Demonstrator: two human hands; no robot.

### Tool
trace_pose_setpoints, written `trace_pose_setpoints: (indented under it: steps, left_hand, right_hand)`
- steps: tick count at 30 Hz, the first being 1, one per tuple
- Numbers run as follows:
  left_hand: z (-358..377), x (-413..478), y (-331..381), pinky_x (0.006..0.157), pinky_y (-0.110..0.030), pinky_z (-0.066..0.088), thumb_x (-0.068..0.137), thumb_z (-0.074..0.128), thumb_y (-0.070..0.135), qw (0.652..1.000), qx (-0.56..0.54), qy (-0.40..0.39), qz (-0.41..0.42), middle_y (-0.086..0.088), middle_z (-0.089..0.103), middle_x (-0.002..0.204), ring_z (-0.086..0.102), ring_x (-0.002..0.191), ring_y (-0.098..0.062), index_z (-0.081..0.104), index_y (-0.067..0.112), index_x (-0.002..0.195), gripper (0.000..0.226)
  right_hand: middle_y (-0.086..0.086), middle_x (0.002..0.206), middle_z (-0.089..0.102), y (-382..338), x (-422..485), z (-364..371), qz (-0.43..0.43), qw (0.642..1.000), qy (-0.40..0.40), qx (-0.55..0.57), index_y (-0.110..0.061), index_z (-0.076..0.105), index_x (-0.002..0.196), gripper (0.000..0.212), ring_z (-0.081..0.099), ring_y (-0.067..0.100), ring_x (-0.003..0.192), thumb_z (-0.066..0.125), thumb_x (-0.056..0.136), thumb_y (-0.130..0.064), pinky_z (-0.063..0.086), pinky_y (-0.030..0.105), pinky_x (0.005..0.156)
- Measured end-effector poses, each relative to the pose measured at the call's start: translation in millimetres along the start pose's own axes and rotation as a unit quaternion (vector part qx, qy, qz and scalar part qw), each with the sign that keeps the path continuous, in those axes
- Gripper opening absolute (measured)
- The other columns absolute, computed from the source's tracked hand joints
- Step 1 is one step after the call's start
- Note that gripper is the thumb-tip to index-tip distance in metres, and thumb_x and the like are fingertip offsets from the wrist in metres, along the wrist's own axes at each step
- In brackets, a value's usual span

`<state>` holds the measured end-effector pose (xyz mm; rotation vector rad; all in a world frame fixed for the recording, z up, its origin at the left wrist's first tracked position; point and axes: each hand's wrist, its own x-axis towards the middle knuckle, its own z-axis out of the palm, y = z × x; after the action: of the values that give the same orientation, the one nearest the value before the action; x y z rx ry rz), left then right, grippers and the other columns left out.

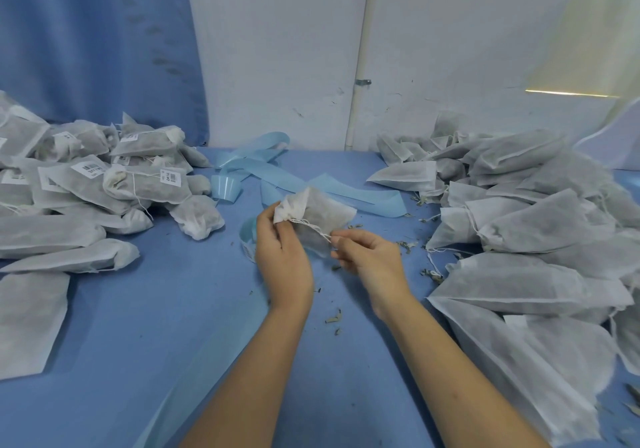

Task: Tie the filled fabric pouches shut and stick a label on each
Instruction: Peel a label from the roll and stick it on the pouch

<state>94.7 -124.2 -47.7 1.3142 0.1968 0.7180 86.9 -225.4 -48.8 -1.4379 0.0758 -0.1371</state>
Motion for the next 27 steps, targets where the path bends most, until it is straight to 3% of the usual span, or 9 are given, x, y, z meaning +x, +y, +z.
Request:
trace_pose_setpoints:
  steps: [4,9,12,14,17,20,23,27]
  left_hand:
    - [-1,-1,0,0.062,-0.006,0.04,0.101,0.038,0.015,1.0,0.008,-0.005,-0.002,0.016,0.058,0.08,0.052,0.067,0.01,0.054,0.033,0.087,0.028]
    - [1,1,-5,0.063,-0.006,0.04,0.102,0.04,0.019,1.0,-0.009,0.01,-0.026,0.013,0.058,0.081,0.051,0.067,0.009,0.059,0.019,0.094,0.021]
    - [3,2,-7,0.06,-0.007,0.038,0.102,0.039,0.021,0.999,-0.014,0.011,-0.037,0.01,0.054,0.076,0.049,0.065,0.004,0.06,0.009,0.097,0.024]
    - [2,2,-7,0.066,-0.012,0.04,0.101,0.038,0.021,0.998,-0.03,0.001,-0.06,0.008,0.055,0.079,0.051,0.073,-0.005,0.059,0.009,0.098,0.024]
    - [1,2,-3,0.079,-0.026,0.044,0.094,0.04,0.015,0.985,-0.125,-0.053,-0.102,0.005,0.059,0.088,0.054,0.087,-0.015,0.058,0.016,0.098,0.019]
    - [0,-3,-4,0.086,-0.022,0.047,0.082,0.048,0.025,0.977,-0.161,-0.113,-0.081,0.001,0.056,0.115,0.057,0.099,-0.006,0.043,0.019,0.128,0.047]
    - [1,-8,-8,0.074,-0.008,0.047,0.085,0.069,0.023,0.987,-0.1,-0.123,-0.031,0.003,0.052,0.121,0.06,0.093,0.01,0.026,0.026,0.136,0.066]
    - [6,-11,-6,0.081,-0.016,0.051,0.075,0.079,0.009,0.988,-0.09,-0.122,-0.035,-0.003,0.054,0.125,0.062,0.106,-0.004,0.019,0.028,0.139,0.09]
  right_hand:
    - [-0.006,0.08,0.074,0,2,-2,0.048,0.996,0.004,0.069,-0.016,0.071,0.085,0.008,0.067,0.003,0.073,0.064,0.09,-0.014,0.05,0.013,0.062]
    - [-0.01,0.076,0.071,-1,3,-2,0.081,0.984,0.017,0.16,-0.017,0.071,0.082,0.009,0.063,0.006,0.081,0.065,0.089,-0.016,0.05,0.017,0.07]
    - [-0.004,0.086,0.072,-1,2,1,0.078,0.979,0.004,0.19,-0.012,0.07,0.086,0.009,0.066,0.01,0.088,0.062,0.091,-0.013,0.055,0.02,0.078]
    - [-0.001,0.089,0.072,-2,2,1,0.079,0.979,-0.001,0.186,-0.012,0.07,0.089,0.009,0.066,0.011,0.088,0.062,0.091,-0.013,0.054,0.025,0.086]
    - [-0.004,0.085,0.073,-2,2,1,0.091,0.979,0.005,0.18,-0.014,0.069,0.095,0.009,0.068,0.008,0.079,0.063,0.091,-0.018,0.053,0.027,0.083]
    - [-0.002,0.086,0.074,-1,2,1,0.111,0.97,0.012,0.216,-0.013,0.07,0.095,0.009,0.07,0.009,0.075,0.064,0.09,-0.018,0.057,0.025,0.074]
    - [-0.003,0.082,0.073,-2,2,3,0.14,0.954,0.02,0.263,-0.015,0.07,0.09,0.006,0.071,0.008,0.07,0.065,0.089,-0.017,0.058,0.024,0.066]
    - [0.002,0.093,0.074,-1,1,8,0.143,0.941,0.016,0.306,-0.008,0.07,0.103,0.016,0.071,0.015,0.083,0.065,0.089,-0.015,0.059,0.031,0.078]
